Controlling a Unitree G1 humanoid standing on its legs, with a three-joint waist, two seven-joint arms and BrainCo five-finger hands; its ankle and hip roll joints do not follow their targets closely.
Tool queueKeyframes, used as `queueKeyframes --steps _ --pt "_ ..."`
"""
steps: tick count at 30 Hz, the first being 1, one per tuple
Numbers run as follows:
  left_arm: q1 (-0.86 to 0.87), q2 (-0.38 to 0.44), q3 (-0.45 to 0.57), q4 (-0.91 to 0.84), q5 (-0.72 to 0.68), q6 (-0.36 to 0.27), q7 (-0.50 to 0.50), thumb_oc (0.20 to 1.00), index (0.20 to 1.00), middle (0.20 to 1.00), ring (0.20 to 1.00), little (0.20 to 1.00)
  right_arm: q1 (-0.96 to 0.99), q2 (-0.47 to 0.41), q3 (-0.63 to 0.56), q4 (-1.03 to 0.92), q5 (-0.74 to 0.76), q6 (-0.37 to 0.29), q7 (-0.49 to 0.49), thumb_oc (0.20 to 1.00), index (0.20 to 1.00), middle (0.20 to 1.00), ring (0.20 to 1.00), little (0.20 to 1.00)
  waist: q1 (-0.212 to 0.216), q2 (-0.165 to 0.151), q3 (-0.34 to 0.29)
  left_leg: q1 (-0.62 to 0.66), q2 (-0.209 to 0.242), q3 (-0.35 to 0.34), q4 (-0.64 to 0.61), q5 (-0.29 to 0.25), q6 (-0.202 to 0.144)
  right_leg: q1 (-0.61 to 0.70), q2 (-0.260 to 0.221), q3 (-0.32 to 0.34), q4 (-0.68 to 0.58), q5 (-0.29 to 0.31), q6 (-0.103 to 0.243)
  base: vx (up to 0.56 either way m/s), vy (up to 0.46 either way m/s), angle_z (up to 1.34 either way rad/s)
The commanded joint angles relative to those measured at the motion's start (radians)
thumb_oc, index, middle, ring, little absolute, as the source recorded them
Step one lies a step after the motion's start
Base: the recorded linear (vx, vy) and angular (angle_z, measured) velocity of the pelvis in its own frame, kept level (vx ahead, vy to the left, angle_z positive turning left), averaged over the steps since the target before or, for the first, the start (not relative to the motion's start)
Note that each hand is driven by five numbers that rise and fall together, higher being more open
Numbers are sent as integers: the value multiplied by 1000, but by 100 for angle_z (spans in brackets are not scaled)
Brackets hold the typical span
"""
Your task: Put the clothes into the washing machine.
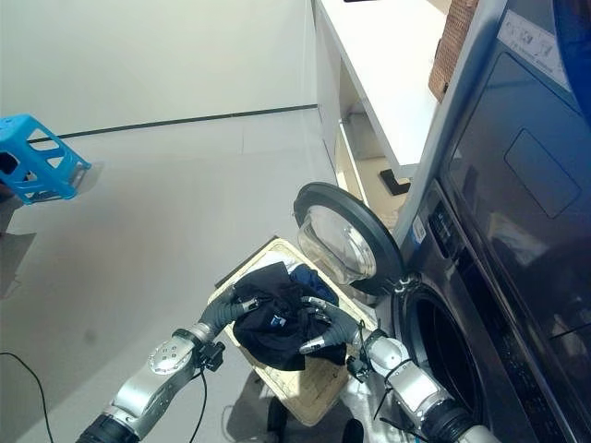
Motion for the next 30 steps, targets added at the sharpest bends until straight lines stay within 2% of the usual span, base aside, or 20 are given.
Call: queueKeyframes --steps 1,2,5,13,16,24,29,30 --pt "-66 14 -26 -70 -106 -3 -75 200 200 200 200 200 -44 22 50 -74 6 -56 9 1000 1000 1000 1000 1000 7 -70 -57 54 -81 41 35 -135 6 -8 -35 4 12 -15 61 86 -36 1" --pt "-61 1 -41 -85 -147 30 -127 200 200 200 200 200 -36 30 65 -78 26 -36 48 1000 1000 1000 1000 1000 4 -70 -66 63 -82 45 40 -142 9 0 -34 11 11 -17 62 97 -37 2" --pt "-57 -11 -55 -96 -170 50 -158 200 200 200 200 200 -29 40 83 -74 33 -16 69 1000 1000 1000 1000 1000 1 -68 -70 70 -82 50 37 -145 10 5 -32 18 4 -15 62 34 -7 0" --pt "-83 -32 -106 -97 -219 78 -172 200 200 200 200 200 -42 58 132 -47 18 17 88 1000 1000 1000 1000 1000 -10 -69 -63 67 -82 63 31 -146 15 -4 -28 38 -5 -8 64 -12 0 -3" --pt "-98 -46 -129 -94 -232 83 -188 200 200 200 200 200 -49 67 150 -34 12 57 88 1000 1000 1000 1000 1000 -17 -72 -53 65 -81 67 25 -143 16 -10 -25 50 -11 -2 65 -26 -4 -3" --pt "-114 -81 -169 -104 -310 133 -168 200 200 200 200 200 -53 100 182 -12 51 130 63 1000 1000 1000 1000 1000 -24 -77 -37 55 -81 70 19 -140 20 -23 -15 73 -22 7 63 -27 -13 -5" --pt "-105 -125 -190 -91 -417 169 -128 200 200 200 200 200 -52 146 182 -11 110 176 47 1000 1000 1000 1000 1000 -25 -84 -29 47 -83 70 21 -139 21 -30 -12 79 -29 14 63 -7 -20 -1" --pt "-104 -131 -193 -88 -439 171 -123 200 200 200 200 200 -56 152 184 -10 116 184 45 363 363 363 363 363 -25 -84 -26 45 -83 71 21 -139 21 -32 -10 81 -30 14 61 0 0 0"
